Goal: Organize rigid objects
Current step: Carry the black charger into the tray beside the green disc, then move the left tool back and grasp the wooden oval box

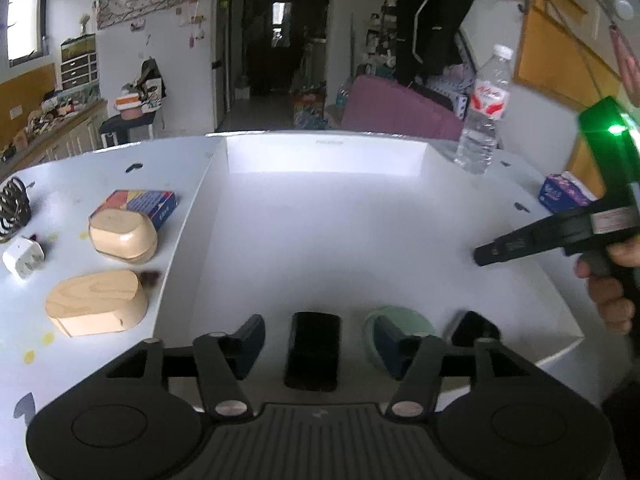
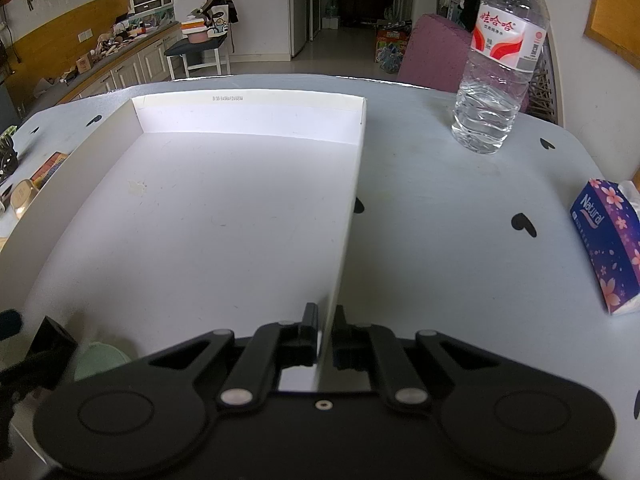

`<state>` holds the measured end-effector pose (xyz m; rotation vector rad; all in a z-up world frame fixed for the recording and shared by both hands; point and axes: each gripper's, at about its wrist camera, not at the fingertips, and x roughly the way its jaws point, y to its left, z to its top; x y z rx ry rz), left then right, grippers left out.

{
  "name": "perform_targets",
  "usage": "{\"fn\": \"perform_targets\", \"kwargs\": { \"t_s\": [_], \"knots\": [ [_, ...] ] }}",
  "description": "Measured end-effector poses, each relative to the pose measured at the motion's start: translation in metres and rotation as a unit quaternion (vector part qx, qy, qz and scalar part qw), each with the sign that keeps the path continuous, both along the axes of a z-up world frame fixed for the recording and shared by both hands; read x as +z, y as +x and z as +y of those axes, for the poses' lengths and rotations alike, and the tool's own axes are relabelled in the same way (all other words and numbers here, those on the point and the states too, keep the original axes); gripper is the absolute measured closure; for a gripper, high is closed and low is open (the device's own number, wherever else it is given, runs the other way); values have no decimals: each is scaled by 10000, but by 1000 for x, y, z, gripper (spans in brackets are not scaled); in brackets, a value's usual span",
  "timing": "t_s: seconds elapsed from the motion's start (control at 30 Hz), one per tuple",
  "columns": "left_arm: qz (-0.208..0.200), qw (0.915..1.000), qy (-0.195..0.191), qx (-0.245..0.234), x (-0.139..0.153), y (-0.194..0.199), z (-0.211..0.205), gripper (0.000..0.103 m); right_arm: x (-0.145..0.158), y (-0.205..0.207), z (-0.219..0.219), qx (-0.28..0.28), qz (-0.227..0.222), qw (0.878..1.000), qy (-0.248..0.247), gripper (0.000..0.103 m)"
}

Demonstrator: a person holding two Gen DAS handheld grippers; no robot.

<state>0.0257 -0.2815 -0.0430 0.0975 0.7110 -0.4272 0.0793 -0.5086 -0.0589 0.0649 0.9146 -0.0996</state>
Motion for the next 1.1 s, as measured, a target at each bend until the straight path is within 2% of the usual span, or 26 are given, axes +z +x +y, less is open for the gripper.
{"fn": "perform_targets", "kwargs": {
  "t_s": [0.07, 0.27, 0.33, 0.77, 0.97, 1.1],
  "knots": [
    [-102, 9999, -14, -72, 5, -8, 0, 24, 0, 0, 0, -2, 0, 10000, 7, 96],
    [-294, 9992, -104, -241, 16, -26, -1, 4, 0, 0, 0, -1, 1, 10000, 2, 96],
    [-357, 9990, -90, -266, 18, -31, 1, 1, 0, 0, 0, 1, 1, 10000, -2, 96],
    [-646, 9979, 26, -70, 18, -52, 37, 0, 0, 0, -1, 5, 1, 10000, -4, 96],
    [-702, 9963, -23, 491, 19, -43, 76, 0, 0, 0, 0, 6, -2, 10000, -20, 96],
    [-737, 9915, -30, 1067, 20, -31, 104, 0, 0, 1, -2, 11, 0, 10000, -10, 96]
  ]
}}
